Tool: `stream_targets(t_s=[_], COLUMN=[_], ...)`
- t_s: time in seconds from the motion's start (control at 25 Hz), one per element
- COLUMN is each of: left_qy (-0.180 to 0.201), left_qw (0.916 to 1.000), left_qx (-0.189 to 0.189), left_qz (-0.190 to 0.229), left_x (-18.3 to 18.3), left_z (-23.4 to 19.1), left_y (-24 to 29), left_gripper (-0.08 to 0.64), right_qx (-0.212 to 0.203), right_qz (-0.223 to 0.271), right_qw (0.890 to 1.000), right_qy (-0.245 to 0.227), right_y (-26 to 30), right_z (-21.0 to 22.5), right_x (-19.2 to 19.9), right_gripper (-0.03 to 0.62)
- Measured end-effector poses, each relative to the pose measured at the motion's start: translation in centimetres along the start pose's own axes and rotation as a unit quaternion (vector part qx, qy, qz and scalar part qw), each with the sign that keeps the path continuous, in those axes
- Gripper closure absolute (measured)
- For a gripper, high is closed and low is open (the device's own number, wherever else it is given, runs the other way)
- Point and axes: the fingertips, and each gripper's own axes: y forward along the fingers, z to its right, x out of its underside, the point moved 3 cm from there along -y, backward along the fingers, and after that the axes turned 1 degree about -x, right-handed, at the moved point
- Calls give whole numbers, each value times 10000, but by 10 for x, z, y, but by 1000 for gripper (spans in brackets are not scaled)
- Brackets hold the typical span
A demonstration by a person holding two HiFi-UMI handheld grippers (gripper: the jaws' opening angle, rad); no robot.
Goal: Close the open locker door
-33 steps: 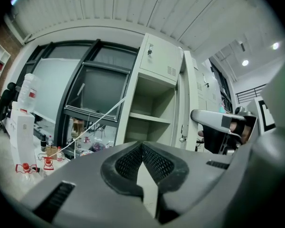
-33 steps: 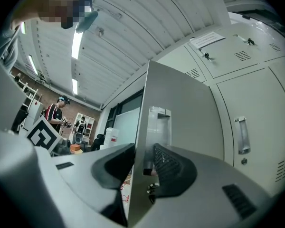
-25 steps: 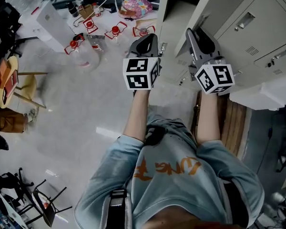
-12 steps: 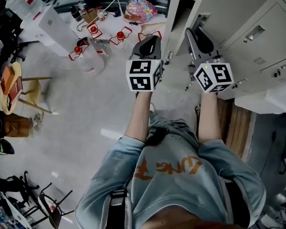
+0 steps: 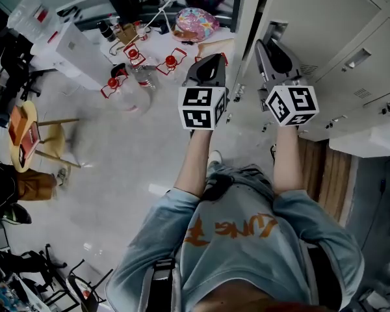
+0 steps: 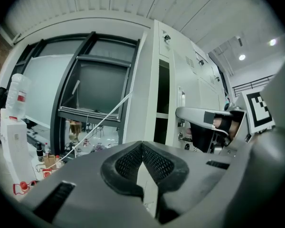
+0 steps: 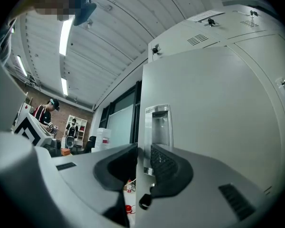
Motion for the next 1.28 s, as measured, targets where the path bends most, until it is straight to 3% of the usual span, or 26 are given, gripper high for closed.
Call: stream_targets(t_s=[0.84, 1.28], left_qy=[366, 537], left_qw=[9980, 9952], left_qx=[521, 819], left_qz=[-6, -12], left_x=[-24, -31], left_z=[-19, -11], left_y=[61, 84], left_gripper=[538, 538], right_qx=[557, 594], right_qz=[-271, -134], right_qw=[9981, 9981], right_qy=[-23, -111], right_y=[53, 54], right_z=[37, 36], right_x=[9, 9], right_gripper=[524, 525])
